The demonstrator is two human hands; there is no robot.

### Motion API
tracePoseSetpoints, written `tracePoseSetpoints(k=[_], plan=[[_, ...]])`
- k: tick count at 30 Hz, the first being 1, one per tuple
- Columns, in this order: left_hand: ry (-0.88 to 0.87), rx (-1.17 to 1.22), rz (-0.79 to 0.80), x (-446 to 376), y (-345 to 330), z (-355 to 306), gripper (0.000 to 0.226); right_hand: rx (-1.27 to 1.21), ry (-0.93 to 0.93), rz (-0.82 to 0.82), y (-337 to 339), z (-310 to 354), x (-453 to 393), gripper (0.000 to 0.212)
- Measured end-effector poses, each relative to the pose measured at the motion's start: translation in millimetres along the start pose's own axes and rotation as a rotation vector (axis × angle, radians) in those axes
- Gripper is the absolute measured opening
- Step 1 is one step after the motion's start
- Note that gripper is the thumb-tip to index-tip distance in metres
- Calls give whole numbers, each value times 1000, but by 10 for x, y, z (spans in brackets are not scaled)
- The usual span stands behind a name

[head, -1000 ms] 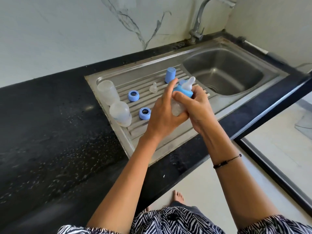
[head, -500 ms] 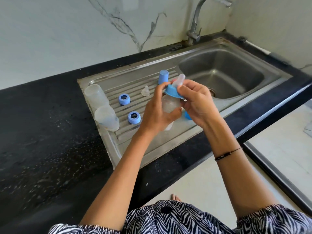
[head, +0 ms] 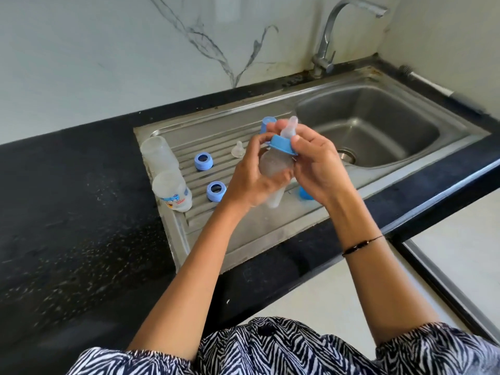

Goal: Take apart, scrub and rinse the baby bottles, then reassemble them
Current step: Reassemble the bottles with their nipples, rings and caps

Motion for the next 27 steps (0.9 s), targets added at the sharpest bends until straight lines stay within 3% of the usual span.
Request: tracePoseSetpoints(k=[3,6,9,12,14,16,18,20,23,25,27], plan=[[-42,-169,-114,-17,-77,-40,69,175,101,-211,-63,-26,9,19],[-66,-215,-116,-2,-138,15,74,313,126,-303,-72,-92,5,30],[-33,14,-5,-10,-176,32,76,89,-58,-82,55,-99,-54,43],[39,220,94,-47,-170,49,79,-228,-225,161,199,-101,-81,40],[50,149,72,-60,-190,90,79,-212,-204,119,241,-170,-94,27],[11,-29,-28,-51,-256,116,81,-58,-132,-61,219,-181,-104,9],[-12,-171,-121,-54,-325,98,81,50,-58,-162,217,-173,-142,19],[-9,-164,-66,-74,-365,108,88,47,-86,-116,274,-154,-183,36],[74,122,112,-81,-384,92,96,-170,-261,81,359,-110,-191,39],[87,242,136,-90,-395,63,89,-256,-277,170,392,-124,-186,47],[77,239,98,-82,-412,35,82,-239,-248,142,387,-154,-207,42]])
Point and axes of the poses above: each hand's wrist, its own x-axis away from the middle knuckle, its own y-axis out of the back of the hand, z = x × y, the point moved 3 cm from there along -x, towards the middle knuckle, and after that the axes turned 14 degrees about -z, right-handed, at the moved point
